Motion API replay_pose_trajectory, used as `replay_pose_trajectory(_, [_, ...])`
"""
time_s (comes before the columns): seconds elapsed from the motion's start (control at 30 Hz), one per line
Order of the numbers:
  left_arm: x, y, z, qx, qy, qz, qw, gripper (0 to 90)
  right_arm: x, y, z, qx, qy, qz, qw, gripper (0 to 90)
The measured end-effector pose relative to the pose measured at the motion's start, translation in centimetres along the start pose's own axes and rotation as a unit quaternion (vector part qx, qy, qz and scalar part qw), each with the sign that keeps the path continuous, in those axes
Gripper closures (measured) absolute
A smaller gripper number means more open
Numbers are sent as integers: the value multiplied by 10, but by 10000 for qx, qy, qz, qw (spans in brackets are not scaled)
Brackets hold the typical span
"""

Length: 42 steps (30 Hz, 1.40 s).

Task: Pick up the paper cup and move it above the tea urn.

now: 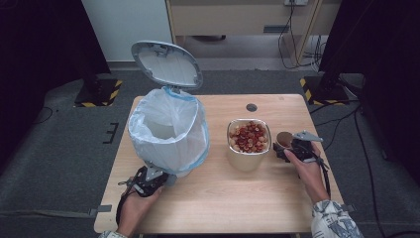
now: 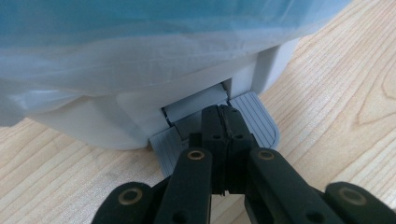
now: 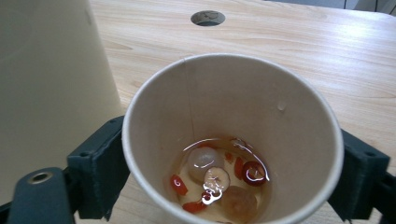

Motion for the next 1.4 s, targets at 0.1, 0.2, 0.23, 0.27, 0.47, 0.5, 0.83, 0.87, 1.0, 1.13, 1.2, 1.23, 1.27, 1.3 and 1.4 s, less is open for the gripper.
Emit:
replay_pose_trajectory(0.1, [0, 0, 0, 0, -2, 0, 10000, 889, 0, 0, -2, 18, -25, 16, 10000, 176])
replay_pose_trajectory(0.2, [0, 0, 0, 0, -1, -1, 10000, 889, 0, -1, -3, 17, -16, -4, 10000, 195])
replay_pose_trajectory(0.23, [0, 0, 0, 0, -1, -1, 10000, 889, 0, -1, -3, 17, -16, -4, 10000, 195])
replay_pose_trajectory(0.27, [0, 0, 0, 1, -3, 6, 10000, 889, 0, 0, -3, 32, -10, -26, 10000, 192])
replay_pose_trajectory(0.47, [0, 0, 0, 3, -2, 4, 10000, 889, 0, 1, -1, 44, 7, -44, 10000, 201])
replay_pose_trajectory(0.5, [0, 0, 0, 0, -1, 2, 10000, 889, 0, 0, -1, 35, -1, -43, 10000, 207])
replay_pose_trajectory(0.83, [0, 0, 0, 4, 0, 6, 10000, 889, -3, -1, -2, 131, 32, 140, 9998, 255])
replay_pose_trajectory(0.87, [0, 0, 0, 7, -2, 12, 10000, 889, -3, -1, -1, 150, 83, 177, 9997, 262])
replay_pose_trajectory(1.0, [0, 0, 0, 6, -6, 12, 10000, 889, -4, 0, -1, 177, 121, 209, 9996, 269])
replay_pose_trajectory(1.13, [0, 0, 0, -4, -5, 9, 10000, 888, -2, 1, 0, 214, 150, 249, 9993, 282])
replay_pose_trajectory(1.2, [0, 0, 0, 9, -3, 20, 10000, 888, 0, 3, 1, 254, 148, 275, 9992, 289])
replay_pose_trajectory(1.23, [0, 0, 0, 9, -3, 20, 10000, 889, 0, 3, 1, 254, 148, 275, 9992, 289])
replay_pose_trajectory(1.27, [0, 0, 0, -1, -6, 14, 10000, 889, 1, 3, 2, 268, 149, 321, 9990, 292])
replay_pose_trajectory(1.3, [0, 0, 0, 0, -8, 19, 10000, 888, 2, 4, 3, 273, 137, 336, 9990, 295])
replay_pose_trajectory(1.4, [0, 0, 0, -1, -6, 15, 10000, 888, 8, 7, 3, 247, 152, 447, 9986, 303])
Point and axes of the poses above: each handheld gripper's, and its own axes: z roughly backward along the jaws, y roughly out of its top, x roughly to its right, the point moved 4 cm from there along -z, roughly forward along the jaws, and after that the axes turned 7 degrees about -y, right-handed, at the moved point
